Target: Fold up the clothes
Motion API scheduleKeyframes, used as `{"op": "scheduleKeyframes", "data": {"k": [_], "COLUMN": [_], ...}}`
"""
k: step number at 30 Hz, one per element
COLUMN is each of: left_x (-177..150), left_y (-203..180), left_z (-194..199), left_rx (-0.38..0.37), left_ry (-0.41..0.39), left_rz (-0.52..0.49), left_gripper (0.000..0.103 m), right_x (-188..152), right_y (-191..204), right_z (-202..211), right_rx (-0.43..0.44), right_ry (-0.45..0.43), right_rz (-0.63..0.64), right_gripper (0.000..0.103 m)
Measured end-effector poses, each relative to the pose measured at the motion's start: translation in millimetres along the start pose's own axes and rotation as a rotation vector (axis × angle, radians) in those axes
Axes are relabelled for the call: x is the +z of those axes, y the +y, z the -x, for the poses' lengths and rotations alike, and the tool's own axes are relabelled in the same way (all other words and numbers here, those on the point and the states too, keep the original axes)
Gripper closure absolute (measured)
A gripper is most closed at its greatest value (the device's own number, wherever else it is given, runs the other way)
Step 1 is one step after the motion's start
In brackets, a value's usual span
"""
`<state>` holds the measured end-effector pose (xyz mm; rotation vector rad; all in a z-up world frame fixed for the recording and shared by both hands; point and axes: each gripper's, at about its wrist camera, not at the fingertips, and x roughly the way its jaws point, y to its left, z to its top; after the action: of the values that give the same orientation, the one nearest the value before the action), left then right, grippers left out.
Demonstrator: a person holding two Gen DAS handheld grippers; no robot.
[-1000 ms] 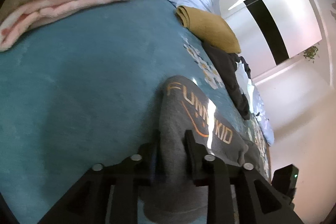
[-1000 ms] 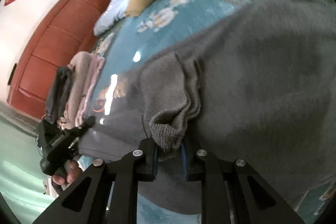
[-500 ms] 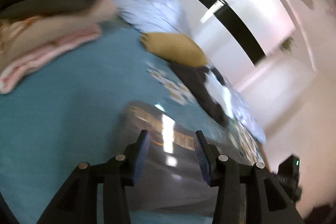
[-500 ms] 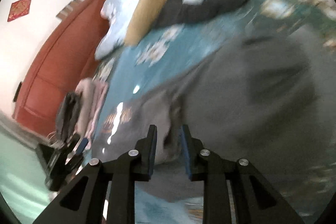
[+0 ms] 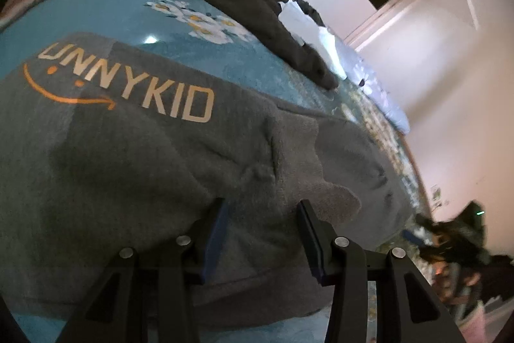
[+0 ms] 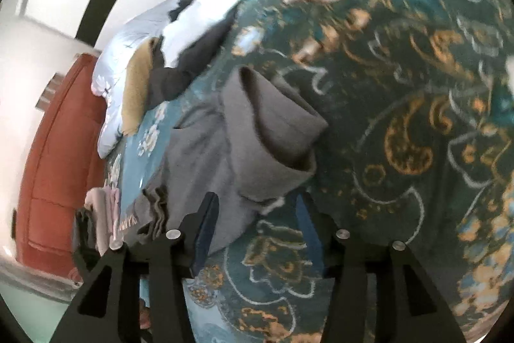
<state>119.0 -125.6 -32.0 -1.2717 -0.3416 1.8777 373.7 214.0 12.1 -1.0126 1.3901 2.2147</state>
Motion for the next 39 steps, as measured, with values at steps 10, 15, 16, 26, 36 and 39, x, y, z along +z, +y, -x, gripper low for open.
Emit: {"op": "scheduleKeyframes", "data": {"k": [10,15,16,26,36,39], "left_x": [-3,-3,-2,13,18,17], "left_y": [-2,2,2,32,103,122], "left_z": [4,7,8,66,140,148], "left_rx": [0.005,-0.013,-0.017,-0.041,-0.103,-0.134], "left_ry": [-0.005,-0.001,-0.001,-0.150,-0.347,-0.365], "left_rz": [-0.024,-0.015,-0.013,0.069,0.257,0.314], "left_gripper": [0.055,0.055,0.055,0.052,0.045,0.045], "right_x": [17,25,27,4,-82,-109], "right_y": [-28,-17,-10,169,308,320], "right_z": [-34,-30,-26,10,-86,-121], "right_rx": [0.123,0.099,0.084,0.199,0.310,0.253], "right_ry": [-0.075,-0.128,-0.138,-0.209,0.023,0.102], "right_rz": [-0.227,-0.236,-0.208,0.303,0.585,0.636], "right_gripper": [0.042,0.067,0.072,0.081,0.081,0.081]}}
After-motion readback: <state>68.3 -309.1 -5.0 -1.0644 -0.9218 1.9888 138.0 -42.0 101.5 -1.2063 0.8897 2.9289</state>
